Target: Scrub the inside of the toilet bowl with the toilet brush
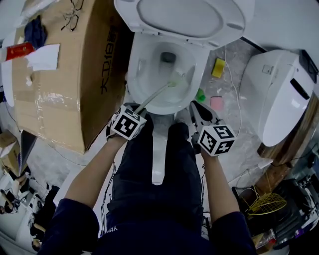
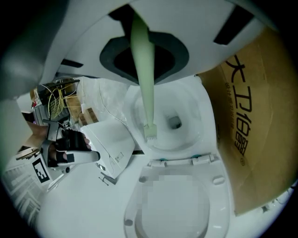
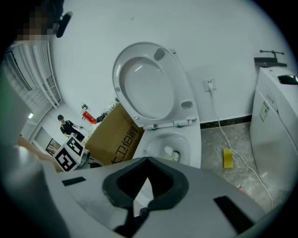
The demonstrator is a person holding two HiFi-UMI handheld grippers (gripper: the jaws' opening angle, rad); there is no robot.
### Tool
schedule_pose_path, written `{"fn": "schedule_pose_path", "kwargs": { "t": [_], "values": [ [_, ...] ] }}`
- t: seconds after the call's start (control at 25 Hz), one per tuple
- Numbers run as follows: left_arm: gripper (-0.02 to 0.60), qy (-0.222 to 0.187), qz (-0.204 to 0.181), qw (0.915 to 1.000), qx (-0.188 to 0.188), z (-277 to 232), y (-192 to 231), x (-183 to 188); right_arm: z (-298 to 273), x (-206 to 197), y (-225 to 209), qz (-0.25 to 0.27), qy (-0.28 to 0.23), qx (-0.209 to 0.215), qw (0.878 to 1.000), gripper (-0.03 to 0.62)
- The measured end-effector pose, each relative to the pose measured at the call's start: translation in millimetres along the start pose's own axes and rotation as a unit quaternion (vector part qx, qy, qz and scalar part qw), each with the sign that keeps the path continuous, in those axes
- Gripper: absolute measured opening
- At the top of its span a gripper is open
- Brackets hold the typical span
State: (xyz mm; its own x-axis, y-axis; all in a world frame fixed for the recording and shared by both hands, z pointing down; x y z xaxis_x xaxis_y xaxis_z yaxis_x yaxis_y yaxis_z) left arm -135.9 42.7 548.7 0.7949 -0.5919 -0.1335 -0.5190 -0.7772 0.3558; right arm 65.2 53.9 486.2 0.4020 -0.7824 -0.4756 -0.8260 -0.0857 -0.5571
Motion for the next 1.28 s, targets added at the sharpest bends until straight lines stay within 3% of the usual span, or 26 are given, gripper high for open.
{"fn": "schedule_pose_path", "kwargs": {
  "t": [0.48,0.96,1.28],
  "values": [
    [0.050,-0.125,0.001,0.9919,0.021,106,-10,52,41,72,47,0.049,-0.043,0.016,0.998,0.000],
    [0.051,-0.233,-0.007,0.9716,0.040,229,-40,77,99,137,133,0.140,-0.100,0.056,0.984,0.000],
    [0.051,-0.285,-0.017,0.9570,0.052,295,-57,87,143,172,177,0.163,-0.143,0.068,0.974,0.000]
  ]
}}
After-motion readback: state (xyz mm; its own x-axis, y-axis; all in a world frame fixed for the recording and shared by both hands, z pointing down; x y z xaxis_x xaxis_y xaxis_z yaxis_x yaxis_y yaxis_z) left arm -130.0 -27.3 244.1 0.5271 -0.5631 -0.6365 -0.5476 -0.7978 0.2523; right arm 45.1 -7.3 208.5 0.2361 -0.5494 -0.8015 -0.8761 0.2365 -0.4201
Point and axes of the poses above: the fingertips, and each gripper's own axes: z backward along the fingers, y to its left, x out of its top, the point moved 2 cm from there along z, backward along the fingers, and after that the axes turned 1 degree about -z, right-handed, at the moved point
